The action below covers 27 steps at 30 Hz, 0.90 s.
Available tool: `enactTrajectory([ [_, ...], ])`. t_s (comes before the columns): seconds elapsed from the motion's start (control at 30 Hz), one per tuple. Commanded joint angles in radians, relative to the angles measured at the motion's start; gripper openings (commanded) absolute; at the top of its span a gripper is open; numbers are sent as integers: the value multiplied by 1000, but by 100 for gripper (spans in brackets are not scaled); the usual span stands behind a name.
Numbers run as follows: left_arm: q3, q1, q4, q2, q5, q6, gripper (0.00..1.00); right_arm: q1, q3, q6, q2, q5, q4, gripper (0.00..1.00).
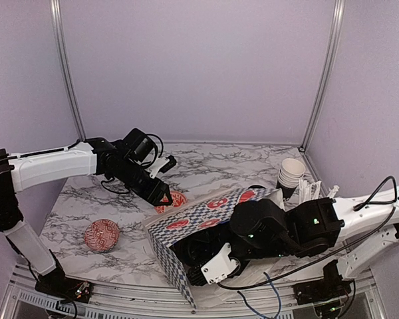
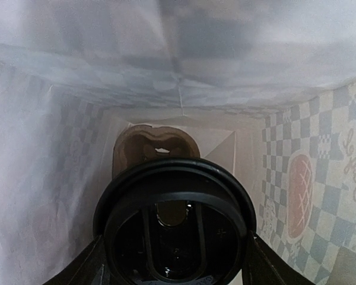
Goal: Pack the takeout coffee
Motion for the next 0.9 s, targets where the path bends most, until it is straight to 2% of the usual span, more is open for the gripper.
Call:
enactTrajectory([
  [0.0,-23,5,9,18,78,20,63,3,-22,-36,14,32,108,42],
  [0.47,-55,4,9,36,136,49,62,-19,-51,-91,50,44,194,41],
  [0.87,-63,4,7,42,146,56,61,-23,-72,-119,36,-10,133,40],
])
